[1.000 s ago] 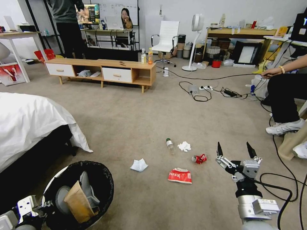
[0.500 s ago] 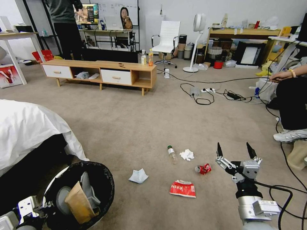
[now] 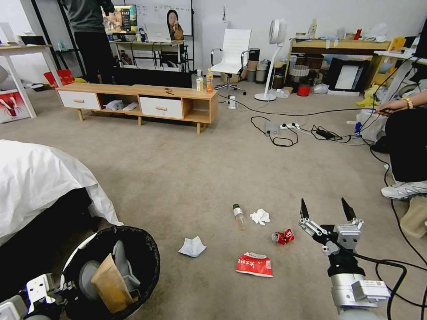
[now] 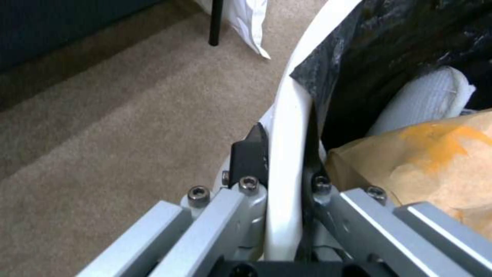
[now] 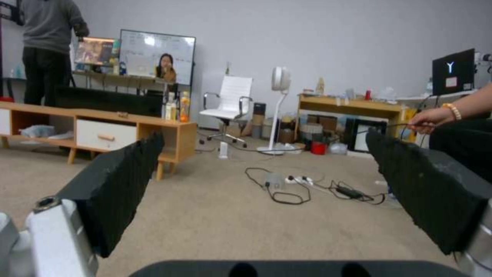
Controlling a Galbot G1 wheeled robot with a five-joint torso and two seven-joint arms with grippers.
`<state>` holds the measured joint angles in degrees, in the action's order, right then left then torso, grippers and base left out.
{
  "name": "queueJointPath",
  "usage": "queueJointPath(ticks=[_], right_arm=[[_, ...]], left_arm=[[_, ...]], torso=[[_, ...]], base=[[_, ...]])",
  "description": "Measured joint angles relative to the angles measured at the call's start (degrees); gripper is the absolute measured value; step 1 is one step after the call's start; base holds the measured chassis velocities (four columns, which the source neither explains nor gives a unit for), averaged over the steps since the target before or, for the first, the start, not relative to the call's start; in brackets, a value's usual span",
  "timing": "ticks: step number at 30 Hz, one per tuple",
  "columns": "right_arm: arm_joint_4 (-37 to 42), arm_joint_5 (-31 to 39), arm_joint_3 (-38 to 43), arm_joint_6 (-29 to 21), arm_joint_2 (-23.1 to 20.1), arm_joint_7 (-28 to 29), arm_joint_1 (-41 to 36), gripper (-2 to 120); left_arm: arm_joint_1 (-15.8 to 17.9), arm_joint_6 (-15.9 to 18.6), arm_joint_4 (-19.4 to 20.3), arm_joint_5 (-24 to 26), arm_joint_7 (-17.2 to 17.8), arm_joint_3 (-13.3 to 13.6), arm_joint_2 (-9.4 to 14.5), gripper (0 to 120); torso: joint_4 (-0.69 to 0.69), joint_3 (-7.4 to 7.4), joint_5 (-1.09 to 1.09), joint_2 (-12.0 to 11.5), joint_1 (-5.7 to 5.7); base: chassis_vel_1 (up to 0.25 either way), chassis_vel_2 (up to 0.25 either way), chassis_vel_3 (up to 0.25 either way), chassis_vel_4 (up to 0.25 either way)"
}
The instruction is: Pick up the trash bin and place the garbage on the floor into it.
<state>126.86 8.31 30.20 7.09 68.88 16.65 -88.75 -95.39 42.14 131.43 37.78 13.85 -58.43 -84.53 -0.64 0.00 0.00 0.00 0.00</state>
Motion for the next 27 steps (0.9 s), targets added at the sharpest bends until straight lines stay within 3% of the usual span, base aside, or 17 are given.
queueJointPath(ticks=[27], right_arm=[[-0.90, -0.07, -0.47, 0.77, 0.27, -0.36, 0.46, 100]], left_arm=[[0.11, 0.00, -0.41, -0.12, -0.20, -0.14, 0.01, 2]], torso=[[0.00, 0.00, 0.00, 0.00, 0.00]], base=[[-0.047, 0.043, 0.047, -0.049]])
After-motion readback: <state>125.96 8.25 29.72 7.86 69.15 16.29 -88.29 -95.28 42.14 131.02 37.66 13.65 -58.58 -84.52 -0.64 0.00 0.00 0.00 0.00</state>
